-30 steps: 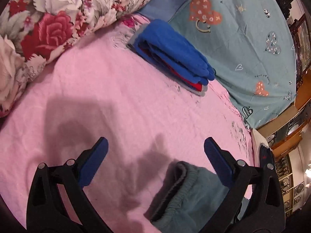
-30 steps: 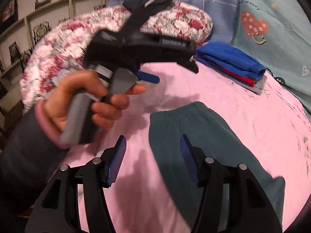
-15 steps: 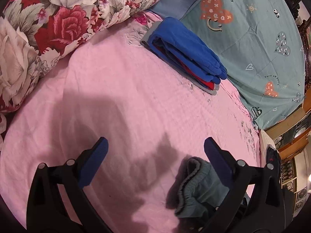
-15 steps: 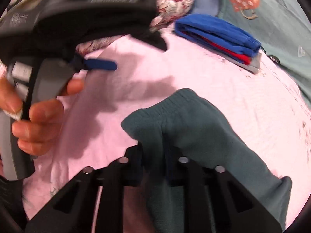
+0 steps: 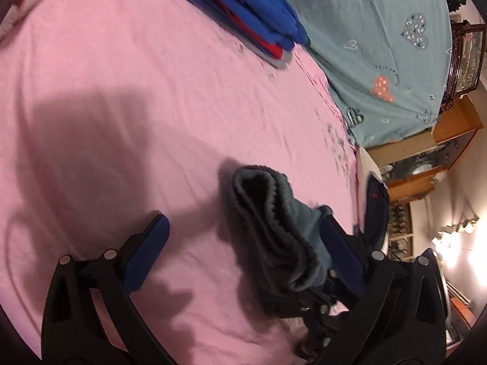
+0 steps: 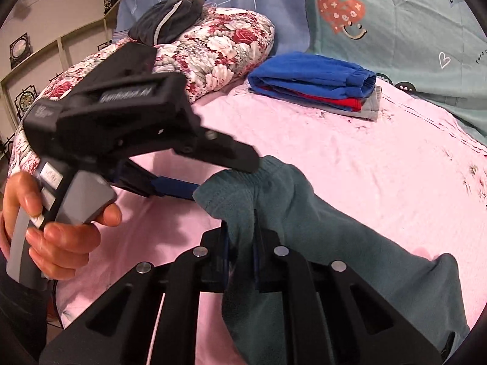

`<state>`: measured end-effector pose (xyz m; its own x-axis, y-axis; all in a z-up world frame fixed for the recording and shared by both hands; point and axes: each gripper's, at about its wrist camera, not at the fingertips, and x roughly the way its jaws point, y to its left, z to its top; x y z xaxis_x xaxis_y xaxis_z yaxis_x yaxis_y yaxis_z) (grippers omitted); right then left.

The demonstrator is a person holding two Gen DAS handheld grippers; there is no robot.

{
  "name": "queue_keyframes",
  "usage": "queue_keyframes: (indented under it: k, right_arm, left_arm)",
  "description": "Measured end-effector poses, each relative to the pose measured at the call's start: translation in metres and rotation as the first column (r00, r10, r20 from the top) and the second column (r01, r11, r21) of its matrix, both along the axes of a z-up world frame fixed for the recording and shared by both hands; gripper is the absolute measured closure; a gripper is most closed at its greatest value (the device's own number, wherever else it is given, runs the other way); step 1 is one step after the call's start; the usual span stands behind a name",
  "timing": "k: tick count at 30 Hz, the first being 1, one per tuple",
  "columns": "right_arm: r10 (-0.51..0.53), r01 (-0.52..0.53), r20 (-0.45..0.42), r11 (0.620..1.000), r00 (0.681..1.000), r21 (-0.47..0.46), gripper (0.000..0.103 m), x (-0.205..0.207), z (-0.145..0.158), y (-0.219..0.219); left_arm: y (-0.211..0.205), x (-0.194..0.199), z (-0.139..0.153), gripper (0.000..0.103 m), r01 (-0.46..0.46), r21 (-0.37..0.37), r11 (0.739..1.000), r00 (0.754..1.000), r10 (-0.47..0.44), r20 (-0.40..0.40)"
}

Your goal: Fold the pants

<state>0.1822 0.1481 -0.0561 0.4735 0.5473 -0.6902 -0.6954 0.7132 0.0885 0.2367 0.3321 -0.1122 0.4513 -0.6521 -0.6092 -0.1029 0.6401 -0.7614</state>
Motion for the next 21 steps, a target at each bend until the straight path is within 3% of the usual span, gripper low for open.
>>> queue_keyframes:
  k: [3, 6, 8, 10, 11, 13, 14, 17, 21]
  right_arm:
    - [-0.005, 0.005, 0.001, 1.0, 1.0, 0.018, 0.092, -0.006, 0.0, -0.006]
    - [-0.018, 0.019, -0.003, 0.999, 1.0, 0.045, 0.092, -0.005, 0.002, -0.015]
    - [-0.02, 0.02, 0.001, 0.998, 1.0, 0.053, 0.092, -0.007, 0.002, -0.02]
    - [-0.016, 0.016, 0.007, 0.998, 1.0, 0.055, 0.092, -0.008, 0.002, -0.023]
    - [-0.018, 0.017, 0.007, 0.998, 1.0, 0.053, 0.091, -0.01, 0.002, -0.024]
    - [-0.024, 0.023, 0.021, 0.999, 1.0, 0.044, 0.088, -0.013, 0.0, -0.027]
    - [-0.031, 0.03, 0.027, 0.999, 0.999, 0.043, 0.085, -0.016, -0.001, -0.03]
    - [-0.074, 0.072, 0.089, 0.997, 0.993, 0.029, 0.051, -0.032, 0.004, -0.038]
    - [-0.045, 0.062, 0.219, 0.996, 0.975, -0.07, 0.051, -0.052, 0.007, -0.024]
  left_arm:
    - [-0.012, 0.008, -0.002, 0.003, 0.048, -0.082, 0.995, 0.998, -0.051, -0.04]
    - [-0.032, 0.013, 0.0, 0.01, 0.112, -0.113, 0.987, 0.992, -0.118, -0.047]
    - [-0.044, 0.017, -0.001, 0.026, 0.144, -0.115, 0.983, 0.987, -0.151, -0.056]
    - [-0.052, 0.021, -0.003, 0.062, 0.157, -0.109, 0.982, 0.984, -0.164, -0.066]
    - [-0.054, 0.022, -0.004, 0.063, 0.155, -0.115, 0.981, 0.984, -0.163, -0.07]
    - [-0.056, 0.023, -0.005, 0.083, 0.148, -0.119, 0.982, 0.985, -0.157, -0.069]
    - [-0.057, 0.022, -0.004, 0.083, 0.144, -0.117, 0.983, 0.986, -0.152, -0.066]
    - [-0.057, 0.021, 0.004, 0.085, 0.131, -0.098, 0.986, 0.989, -0.137, -0.056]
    - [-0.053, 0.02, 0.013, 0.085, 0.112, -0.102, 0.988, 0.992, -0.117, -0.052]
